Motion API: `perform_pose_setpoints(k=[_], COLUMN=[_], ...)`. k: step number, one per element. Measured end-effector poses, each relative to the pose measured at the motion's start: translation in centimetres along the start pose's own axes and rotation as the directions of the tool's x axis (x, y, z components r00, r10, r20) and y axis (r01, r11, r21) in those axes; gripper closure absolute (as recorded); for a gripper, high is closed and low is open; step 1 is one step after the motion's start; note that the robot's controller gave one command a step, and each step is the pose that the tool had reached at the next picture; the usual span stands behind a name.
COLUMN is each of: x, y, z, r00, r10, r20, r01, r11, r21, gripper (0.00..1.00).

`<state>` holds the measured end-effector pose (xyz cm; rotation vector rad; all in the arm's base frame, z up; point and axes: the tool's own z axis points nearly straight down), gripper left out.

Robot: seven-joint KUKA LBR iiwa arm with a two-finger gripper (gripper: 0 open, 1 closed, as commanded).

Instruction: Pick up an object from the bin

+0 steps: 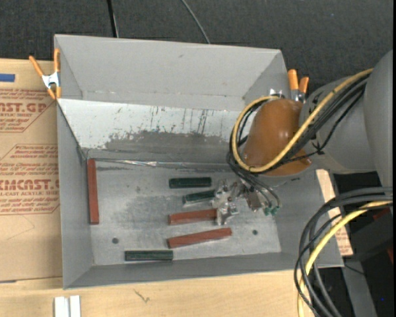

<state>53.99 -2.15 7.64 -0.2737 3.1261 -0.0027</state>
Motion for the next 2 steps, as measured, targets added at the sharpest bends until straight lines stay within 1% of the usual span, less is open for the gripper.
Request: perform_pose_setpoints(k=[1, 2], x=[0.0, -0.1], y=[0.0, -0.4], z=[0.0, -13.1], r00=[1.000, 1.000], r10=[0.000, -0.003], r20=[0.000, -0.001], r01=[0.000, 0.003], r11=[1.000, 1.000], r21=[0.000, -0.002], gripper=[1.00, 1.00])
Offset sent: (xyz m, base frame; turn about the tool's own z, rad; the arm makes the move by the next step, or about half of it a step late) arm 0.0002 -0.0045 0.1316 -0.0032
